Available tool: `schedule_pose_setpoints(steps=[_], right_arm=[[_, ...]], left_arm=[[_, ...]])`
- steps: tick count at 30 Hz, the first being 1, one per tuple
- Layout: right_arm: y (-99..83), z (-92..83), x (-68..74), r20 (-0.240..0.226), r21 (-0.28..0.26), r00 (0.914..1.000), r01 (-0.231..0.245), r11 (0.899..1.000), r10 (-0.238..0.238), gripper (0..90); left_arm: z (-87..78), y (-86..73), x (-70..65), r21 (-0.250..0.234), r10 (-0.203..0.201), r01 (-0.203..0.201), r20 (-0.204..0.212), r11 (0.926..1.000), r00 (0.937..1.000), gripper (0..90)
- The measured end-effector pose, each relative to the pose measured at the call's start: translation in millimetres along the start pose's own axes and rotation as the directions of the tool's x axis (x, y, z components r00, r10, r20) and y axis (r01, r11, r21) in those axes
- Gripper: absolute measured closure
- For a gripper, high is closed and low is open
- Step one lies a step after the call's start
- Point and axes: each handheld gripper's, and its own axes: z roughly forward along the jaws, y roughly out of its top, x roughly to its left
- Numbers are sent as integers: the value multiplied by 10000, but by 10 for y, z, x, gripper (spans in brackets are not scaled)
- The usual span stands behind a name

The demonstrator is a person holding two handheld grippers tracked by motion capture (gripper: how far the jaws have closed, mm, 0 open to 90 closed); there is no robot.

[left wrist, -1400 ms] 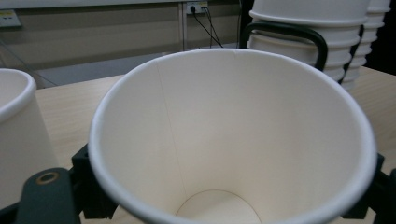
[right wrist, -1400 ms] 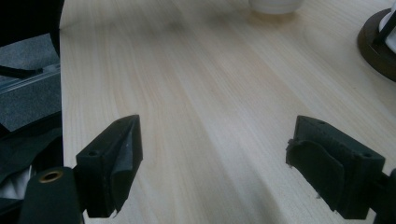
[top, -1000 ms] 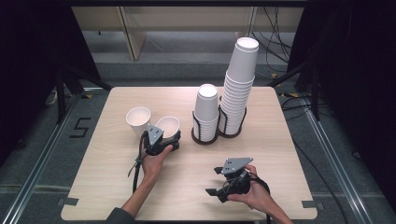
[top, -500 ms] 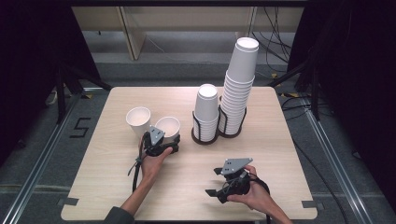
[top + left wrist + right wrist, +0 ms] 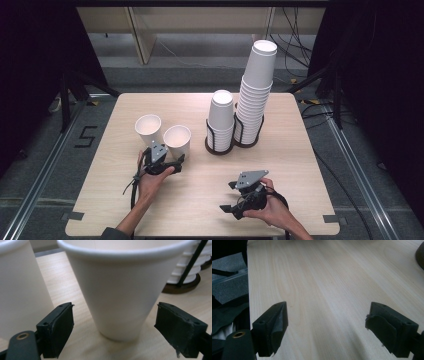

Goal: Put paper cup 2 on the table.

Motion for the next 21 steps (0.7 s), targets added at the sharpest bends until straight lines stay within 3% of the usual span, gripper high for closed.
schedule_pose_setpoints(steps=[14, 19, 21], right_arm=[[3, -23, -5, 43, -157, 9999, -99, 9998, 100, 176], [-5, -52, -10, 154, -374, 9992, -364, 9986, 370, 176], [-7, -59, -25, 162, -413, 9996, -242, 9989, 248, 175]], left_arm=[[-316, -41, 44, 196, -151, 148, 166, 9997, 9997, 147], [-465, -41, -2, 68, -69, 67, 411, 10000, 9991, 147], [-547, -33, -31, -118, -100, 106, 502, 9999, 9987, 148]])
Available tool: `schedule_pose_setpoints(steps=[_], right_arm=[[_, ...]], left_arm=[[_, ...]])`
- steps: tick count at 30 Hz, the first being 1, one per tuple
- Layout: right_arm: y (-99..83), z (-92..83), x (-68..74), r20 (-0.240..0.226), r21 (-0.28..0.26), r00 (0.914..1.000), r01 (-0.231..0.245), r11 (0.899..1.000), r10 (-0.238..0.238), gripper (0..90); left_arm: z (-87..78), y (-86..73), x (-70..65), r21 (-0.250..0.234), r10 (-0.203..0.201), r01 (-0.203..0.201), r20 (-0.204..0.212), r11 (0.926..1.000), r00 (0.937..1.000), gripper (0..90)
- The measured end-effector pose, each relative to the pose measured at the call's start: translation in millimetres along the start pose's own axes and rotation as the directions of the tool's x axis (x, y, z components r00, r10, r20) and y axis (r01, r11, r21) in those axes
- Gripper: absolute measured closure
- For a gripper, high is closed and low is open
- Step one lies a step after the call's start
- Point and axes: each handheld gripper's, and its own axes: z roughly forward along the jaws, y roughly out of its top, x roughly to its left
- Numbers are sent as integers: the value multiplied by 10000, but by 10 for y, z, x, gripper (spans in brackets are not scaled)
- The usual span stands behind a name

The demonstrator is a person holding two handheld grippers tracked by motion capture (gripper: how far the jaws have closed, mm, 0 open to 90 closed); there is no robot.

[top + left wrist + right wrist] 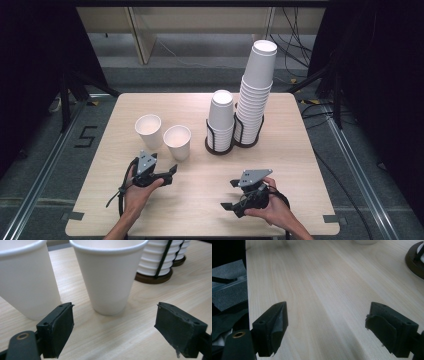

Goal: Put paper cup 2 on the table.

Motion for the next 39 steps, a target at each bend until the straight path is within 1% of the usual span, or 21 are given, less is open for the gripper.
schedule_pose_setpoints(steps=[4, 5, 6, 7, 10, 16, 19, 22, 24, 25, 26, 27, 28, 30, 31, 32, 34, 35, 37, 38, 39], right_arm=[[-7, -16, 5, -2, -57, 9999, -108, 9999, 108, 175], [-10, -20, 8, 115, -122, 9998, -165, 9998, 167, 175], [-11, -23, -6, 158, -200, 9999, -8, 9998, 12, 175], [-14, -32, -1, 79, -127, 9997, -222, 9997, 223, 175], [-19, -44, -11, 228, -278, 9996, -140, 9995, 146, 175], [-40, -63, 1, 204, -352, 9994, -282, 9990, 290, 175], [-49, -79, 16, 258, -402, 9990, -350, 9986, 360, 175], [-65, -94, 20, 278, -418, 9991, -309, 9986, 321, 175], [-77, -109, 49, 208, -371, 9984, -514, 9980, 522, 174], [-83, -116, 43, 312, -449, 9989, -343, 9984, 357, 173], [-88, -119, 53, 277, -448, 9990, -330, 9984, 342, 170], [-93, -128, 62, 296, -438, 9991, -306, 9986, 319, 167], [-99, -133, 67, 288, -449, 9993, -246, 9987, 259, 165], [-113, -145, 88, 251, -446, 9989, -382, 9983, 393, 161], [-119, -147, 88, 360, -545, 9990, -247, 9982, 267, 161], [-130, -155, 106, 365, -492, 9986, -371, 9981, 389, 160], [-144, -169, 115, 379, -513, 9988, -301, 9982, 321, 158], [-152, -172, 127, 430, -515, 9982, -395, 9979, 417, 158], [-167, -177, 142, 455, -532, 9985, -279, 9982, 304, 157], [-171, -183, 152, 496, -522, 9983, -292, 9982, 318, 157], [-179, -189, 168, 487, -441, 9978, -420, 9981, 442, 157]], left_arm=[[-129, -16, -59, -72, -60, 62, 237, 10000, 9997, 148], [-165, -26, -78, -64, -53, 55, 348, 10000, 9994, 147], [-193, -32, -94, -39, -41, 43, 448, 10000, 9990, 147], [-227, -41, -111, -53, 10, -7, 528, 10000, 9986, 148], [-293, -68, -146, -113, 68, -60, 767, 9999, 9970, 148], [-445, -167, -209, -165, 218, -203, 984, 9997, 9949, 148], [-502, -245, -244, -253, 189, -162, 1124, 9995, 9935, 148], [-555, -305, -290, -84, 170, -161, 1200, 9998, 9926, 148], [-584, -349, -333, -78, 202, -193, 1480, 9998, 9888, 148], [-603, -361, -358, -2, 258, -261, 1545, 9997, 9877, 148], [-611, -376, -383, -14, 323, -326, 1707, 9995, 9848, 148], [-633, -387, -410, 92, 469, -492, 1718, 9987, 9840, 148], [-641, -401, -439, 69, 569, -592, 1853, 9982, 9810, 148], [-651, -424, -484, 42, 729, -754, 2078, 9971, 9755, 148], [-657, -439, -513, 23, 783, -809, 2267, 9967, 9708, 148], [-662, -447, -535, 34, 776, -805, 2292, 9967, 9703, 148], [-687, -472, -572, 205, 892, -971, 2438, 9951, 9657, 148], [-703, -492, -605, 287, 964, -1072, 2558, 9938, 9619, 148], [-709, -511, -637, 177, 1000, -1089, 2719, 9939, 9571, 148], [-724, -510, -646, 219, 1046, -1148, 2713, 9931, 9568, 148], [-727, -514, -661, 162, 925, -1012, 2825, 9947, 9548, 147]])
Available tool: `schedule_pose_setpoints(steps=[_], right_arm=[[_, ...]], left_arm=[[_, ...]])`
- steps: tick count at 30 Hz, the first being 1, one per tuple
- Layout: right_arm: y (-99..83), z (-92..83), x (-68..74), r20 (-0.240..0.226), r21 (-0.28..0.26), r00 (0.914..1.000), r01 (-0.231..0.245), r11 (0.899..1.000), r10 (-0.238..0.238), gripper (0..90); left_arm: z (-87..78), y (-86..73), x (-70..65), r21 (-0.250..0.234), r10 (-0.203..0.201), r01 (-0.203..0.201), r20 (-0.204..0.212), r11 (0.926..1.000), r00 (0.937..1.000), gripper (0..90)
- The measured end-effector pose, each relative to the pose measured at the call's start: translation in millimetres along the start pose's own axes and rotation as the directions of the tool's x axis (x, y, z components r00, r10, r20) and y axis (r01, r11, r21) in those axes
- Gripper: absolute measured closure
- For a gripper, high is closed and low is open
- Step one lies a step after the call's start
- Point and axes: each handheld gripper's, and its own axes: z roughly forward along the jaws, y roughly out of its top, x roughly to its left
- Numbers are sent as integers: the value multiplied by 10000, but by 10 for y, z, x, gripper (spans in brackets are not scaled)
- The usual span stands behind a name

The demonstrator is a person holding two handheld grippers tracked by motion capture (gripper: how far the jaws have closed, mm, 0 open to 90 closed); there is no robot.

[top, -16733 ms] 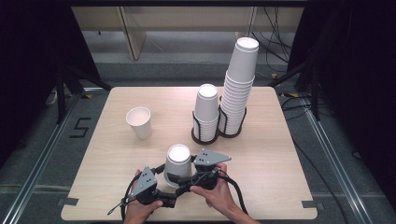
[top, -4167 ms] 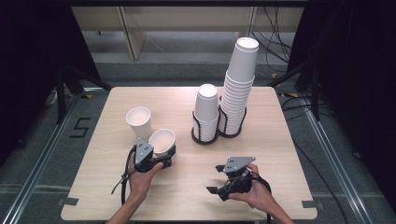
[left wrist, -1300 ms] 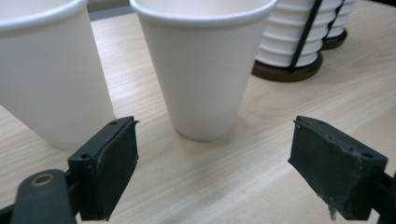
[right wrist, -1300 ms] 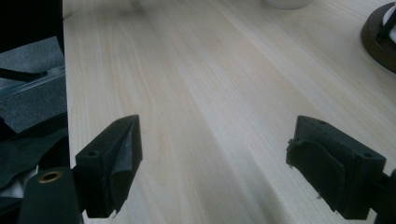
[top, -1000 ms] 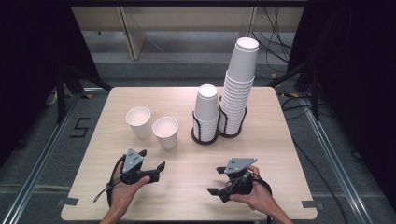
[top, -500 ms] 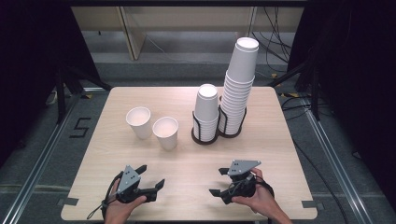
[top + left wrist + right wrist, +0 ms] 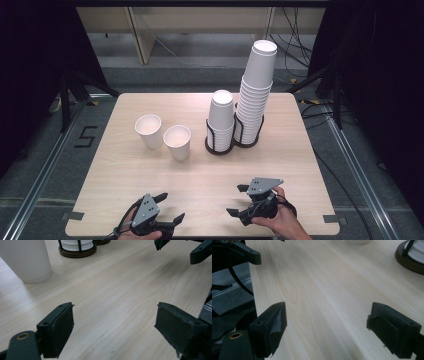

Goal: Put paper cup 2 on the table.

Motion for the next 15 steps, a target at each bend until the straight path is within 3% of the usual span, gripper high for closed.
schedule_pose_setpoints(steps=[9, 15], right_arm=[[-69, -17, 68, -57, 107, 9999, 143, 9998, -143, 157], [-110, -30, 92, -53, 201, 9998, -177, 9996, 178, 158]], left_arm=[[-32, -32, -35, 294, 26, -30, 142, 9996, 9999, 148], [-41, -62, -77, 432, 76, -89, 297, 9990, 9995, 148]])
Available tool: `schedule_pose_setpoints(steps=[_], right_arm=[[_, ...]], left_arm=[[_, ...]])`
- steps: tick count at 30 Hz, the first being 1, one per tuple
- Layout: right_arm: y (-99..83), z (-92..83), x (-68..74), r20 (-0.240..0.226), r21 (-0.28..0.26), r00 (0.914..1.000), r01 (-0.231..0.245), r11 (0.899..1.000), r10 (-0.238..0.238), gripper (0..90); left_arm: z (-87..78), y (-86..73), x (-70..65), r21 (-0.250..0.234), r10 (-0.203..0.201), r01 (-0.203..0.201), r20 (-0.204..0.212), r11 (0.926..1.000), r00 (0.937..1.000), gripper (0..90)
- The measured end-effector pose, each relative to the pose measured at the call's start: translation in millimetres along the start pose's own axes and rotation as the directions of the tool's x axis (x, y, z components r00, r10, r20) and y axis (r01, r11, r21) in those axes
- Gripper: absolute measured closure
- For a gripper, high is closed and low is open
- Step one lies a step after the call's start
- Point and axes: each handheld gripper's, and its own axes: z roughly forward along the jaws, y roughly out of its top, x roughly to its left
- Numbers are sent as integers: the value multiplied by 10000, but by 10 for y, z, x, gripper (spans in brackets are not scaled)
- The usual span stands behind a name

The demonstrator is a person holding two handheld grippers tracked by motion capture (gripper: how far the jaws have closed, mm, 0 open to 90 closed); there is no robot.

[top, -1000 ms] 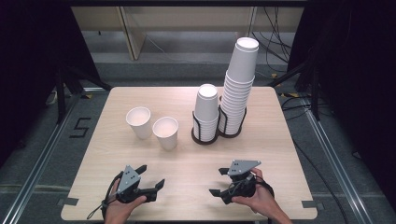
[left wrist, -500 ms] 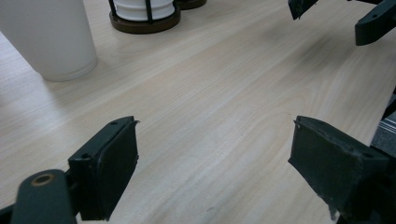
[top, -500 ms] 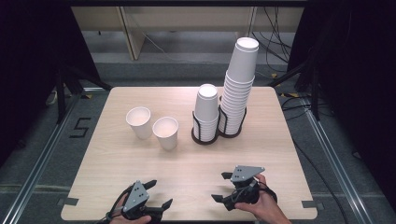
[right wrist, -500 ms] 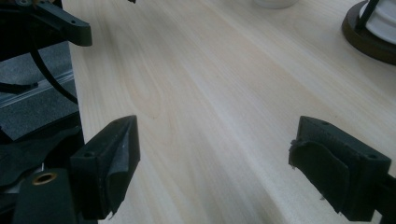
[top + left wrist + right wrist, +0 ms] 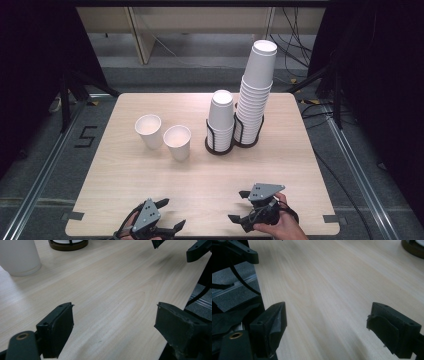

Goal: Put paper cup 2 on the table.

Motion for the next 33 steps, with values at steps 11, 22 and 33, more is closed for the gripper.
schedule_pose_setpoints(steps=[11, 22, 33], right_arm=[[-59, -7, 34, 118, 330, 9999, -101, 9994, 97, 159], [-60, 5, 31, 181, 350, 9998, 20, 9994, -26, 159], [-59, -3, 32, 160, 350, 9997, -214, 9992, 208, 159]], left_arm=[[-8, -7, 8, 126, -396, 394, 165, 9991, 9991, 148], [2, 2, 19, -9, -563, 563, 216, 9984, 9982, 149], [-10, 7, 39, 256, -379, 378, 61, 9990, 9993, 149]])
